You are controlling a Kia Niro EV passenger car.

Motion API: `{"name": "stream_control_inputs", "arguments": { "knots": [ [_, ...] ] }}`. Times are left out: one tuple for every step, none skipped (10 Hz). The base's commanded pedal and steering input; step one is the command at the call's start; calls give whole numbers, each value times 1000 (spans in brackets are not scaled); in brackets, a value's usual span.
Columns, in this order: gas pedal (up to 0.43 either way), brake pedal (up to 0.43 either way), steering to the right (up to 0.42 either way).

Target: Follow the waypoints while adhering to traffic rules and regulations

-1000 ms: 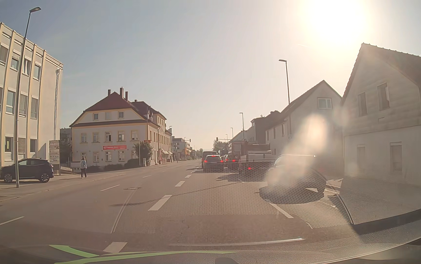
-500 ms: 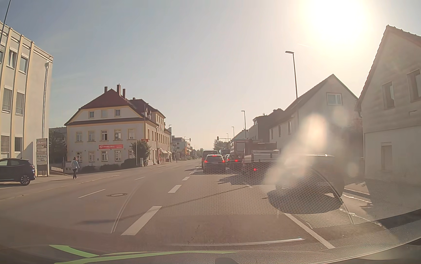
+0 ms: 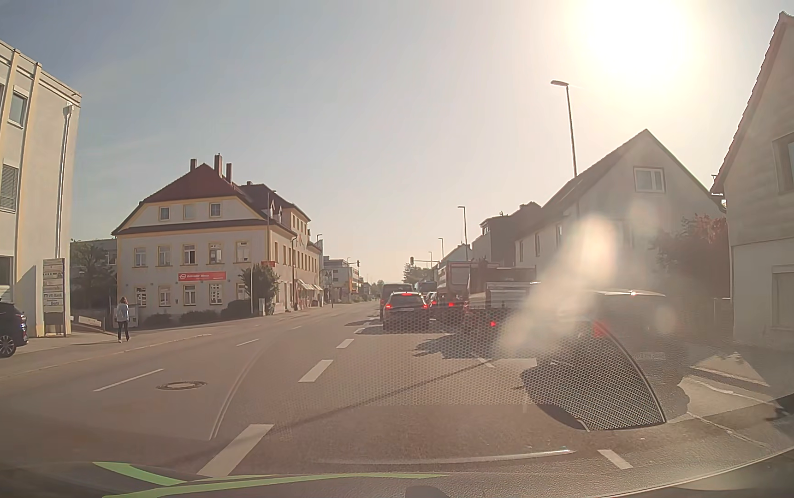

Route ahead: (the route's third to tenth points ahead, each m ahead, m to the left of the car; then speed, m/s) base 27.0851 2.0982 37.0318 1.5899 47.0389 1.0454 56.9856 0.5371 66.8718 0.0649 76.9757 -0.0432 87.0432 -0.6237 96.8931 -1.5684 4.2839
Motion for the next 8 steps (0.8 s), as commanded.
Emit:
{"name": "stream_control_inputs", "arguments": {
  "knots": [
    [0,0,-3],
    [0,0,-3],
    [0,0,-3],
    [0,0,-3],
    [0,0,-3],
    [0,0,-3],
    [0,0,-3],
    [0,0,-2]
  ]
}}
